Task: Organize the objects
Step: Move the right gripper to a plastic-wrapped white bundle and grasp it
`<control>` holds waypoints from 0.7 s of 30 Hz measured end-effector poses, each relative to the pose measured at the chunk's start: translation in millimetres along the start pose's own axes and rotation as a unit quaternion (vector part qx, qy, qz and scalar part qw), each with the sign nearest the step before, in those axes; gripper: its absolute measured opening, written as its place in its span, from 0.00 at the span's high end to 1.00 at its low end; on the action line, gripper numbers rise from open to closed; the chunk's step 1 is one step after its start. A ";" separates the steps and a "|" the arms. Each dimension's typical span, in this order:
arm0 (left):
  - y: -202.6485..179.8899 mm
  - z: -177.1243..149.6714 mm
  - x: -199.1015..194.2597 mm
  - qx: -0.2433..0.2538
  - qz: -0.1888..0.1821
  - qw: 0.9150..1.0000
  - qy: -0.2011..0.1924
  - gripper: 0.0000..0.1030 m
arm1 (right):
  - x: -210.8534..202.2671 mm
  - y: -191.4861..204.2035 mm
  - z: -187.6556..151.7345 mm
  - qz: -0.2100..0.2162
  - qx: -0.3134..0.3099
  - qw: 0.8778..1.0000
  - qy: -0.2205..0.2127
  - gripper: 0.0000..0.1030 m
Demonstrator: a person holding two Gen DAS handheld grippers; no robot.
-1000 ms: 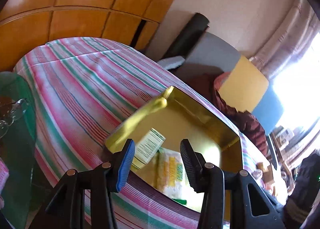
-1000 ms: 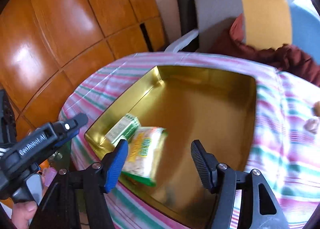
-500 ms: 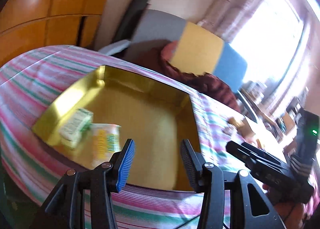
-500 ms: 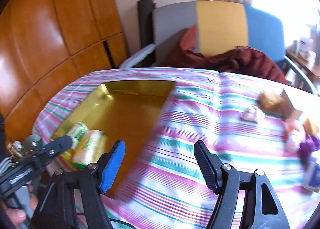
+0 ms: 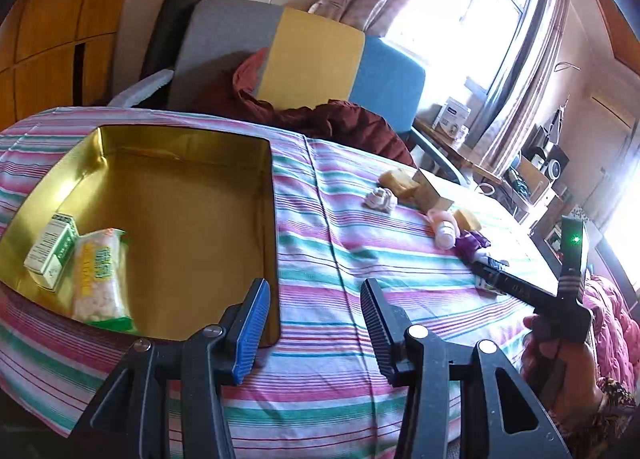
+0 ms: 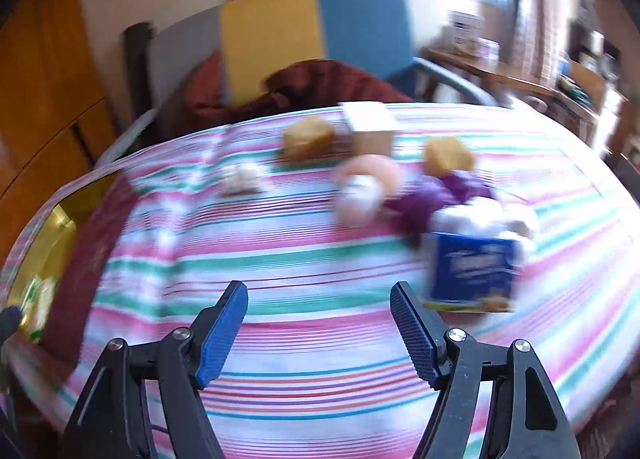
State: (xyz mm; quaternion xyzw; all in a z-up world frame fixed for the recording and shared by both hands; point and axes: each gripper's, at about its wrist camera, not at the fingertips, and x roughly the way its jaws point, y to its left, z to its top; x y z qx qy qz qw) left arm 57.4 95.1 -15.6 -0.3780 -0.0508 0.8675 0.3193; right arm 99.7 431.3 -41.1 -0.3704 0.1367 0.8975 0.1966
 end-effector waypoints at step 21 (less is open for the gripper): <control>-24.2 0.4 16.7 0.019 -0.006 0.999 0.027 0.54 | 7.4 -14.9 -6.6 0.140 0.066 0.988 0.002 0.27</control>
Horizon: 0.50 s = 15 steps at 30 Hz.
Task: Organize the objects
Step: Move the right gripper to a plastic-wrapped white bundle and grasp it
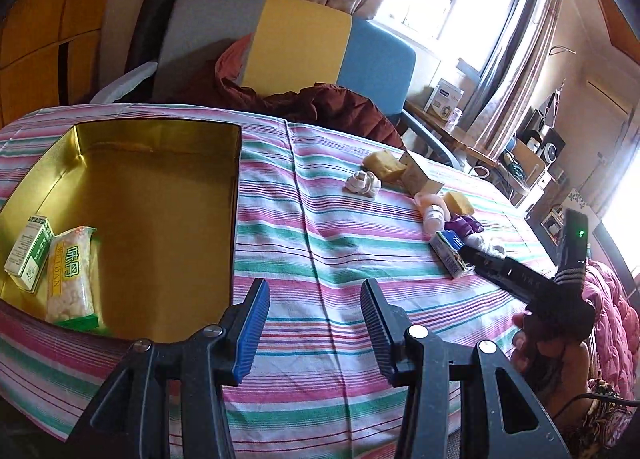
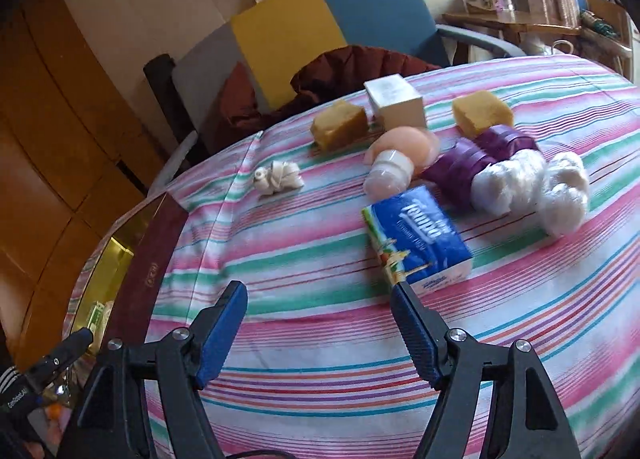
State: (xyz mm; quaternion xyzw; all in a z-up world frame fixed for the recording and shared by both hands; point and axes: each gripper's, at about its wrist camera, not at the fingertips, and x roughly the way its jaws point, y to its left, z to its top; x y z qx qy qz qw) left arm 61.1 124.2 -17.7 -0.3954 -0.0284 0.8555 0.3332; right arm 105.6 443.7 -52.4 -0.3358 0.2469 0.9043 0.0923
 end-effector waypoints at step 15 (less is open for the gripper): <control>-23.5 1.8 17.1 0.020 -0.019 0.999 0.024 0.54 | 5.9 -133.6 53.7 -0.196 0.133 0.971 -0.034 0.43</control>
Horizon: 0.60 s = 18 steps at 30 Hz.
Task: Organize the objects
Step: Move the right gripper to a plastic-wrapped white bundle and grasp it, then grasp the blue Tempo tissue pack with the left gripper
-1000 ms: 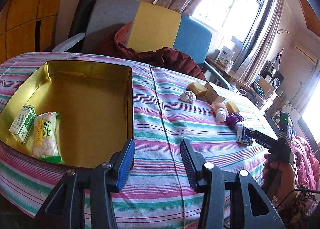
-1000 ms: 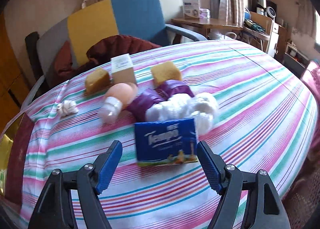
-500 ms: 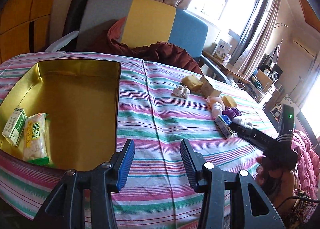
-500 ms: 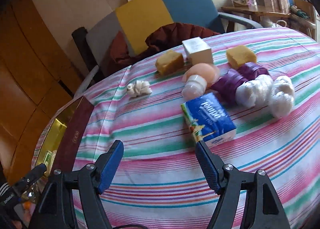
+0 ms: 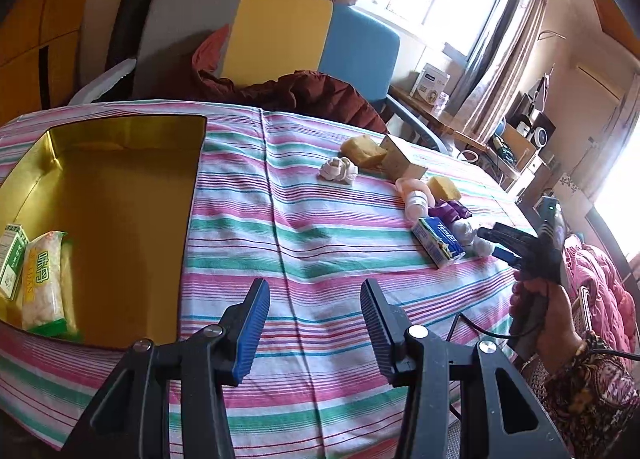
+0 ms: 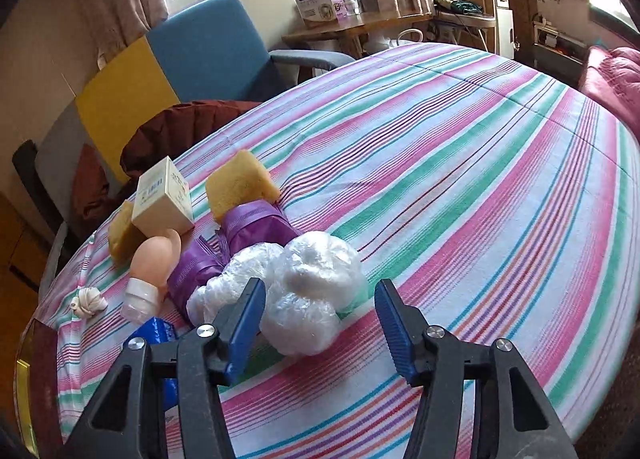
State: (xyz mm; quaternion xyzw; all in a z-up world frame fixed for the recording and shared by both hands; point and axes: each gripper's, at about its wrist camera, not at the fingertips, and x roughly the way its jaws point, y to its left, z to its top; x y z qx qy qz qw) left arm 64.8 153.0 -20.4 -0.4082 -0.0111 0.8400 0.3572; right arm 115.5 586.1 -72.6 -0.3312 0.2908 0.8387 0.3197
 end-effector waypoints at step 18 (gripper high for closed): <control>-78.8 30.5 79.6 0.044 -0.081 0.992 0.085 0.46 | -21.6 -19.8 -36.7 -0.037 -0.010 0.996 -0.075 0.67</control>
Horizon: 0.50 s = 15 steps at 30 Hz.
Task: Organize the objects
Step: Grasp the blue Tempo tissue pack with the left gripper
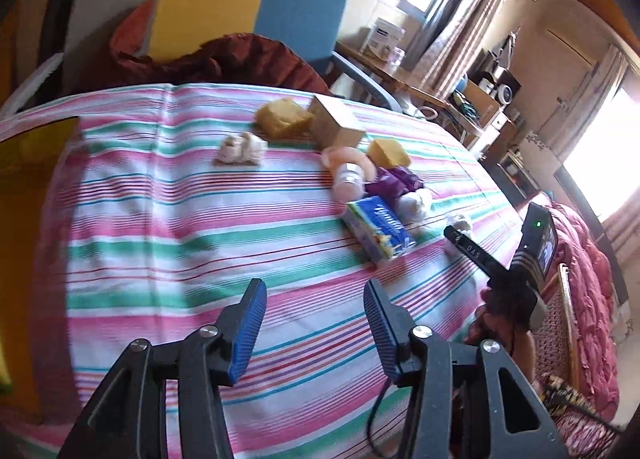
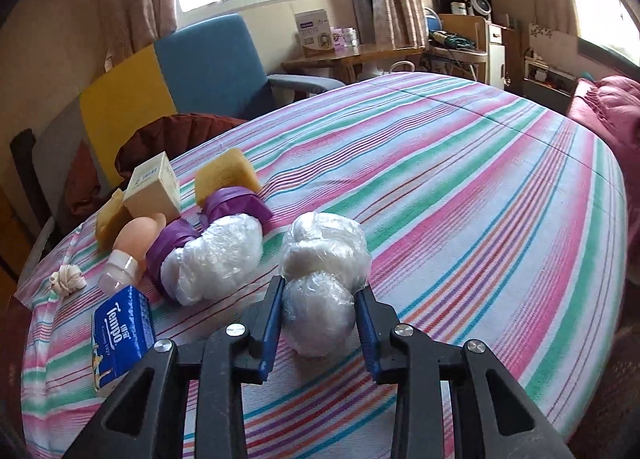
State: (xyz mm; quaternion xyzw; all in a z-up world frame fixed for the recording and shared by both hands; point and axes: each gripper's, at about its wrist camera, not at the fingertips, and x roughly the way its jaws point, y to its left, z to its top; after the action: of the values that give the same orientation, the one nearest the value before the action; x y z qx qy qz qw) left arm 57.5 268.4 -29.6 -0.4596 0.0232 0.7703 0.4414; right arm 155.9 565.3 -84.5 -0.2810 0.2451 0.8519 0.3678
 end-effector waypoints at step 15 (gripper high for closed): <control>-74.8 45.8 126.4 0.012 -0.001 0.996 0.086 0.31 | 0.9 -9.6 -2.4 0.011 0.019 1.000 -0.005 0.65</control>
State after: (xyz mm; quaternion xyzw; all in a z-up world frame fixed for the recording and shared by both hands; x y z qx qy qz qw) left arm 54.7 417.5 -67.6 -0.5188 0.0696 0.7270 0.4444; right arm 163.4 570.1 -88.9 -0.2667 0.2627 0.8526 0.3646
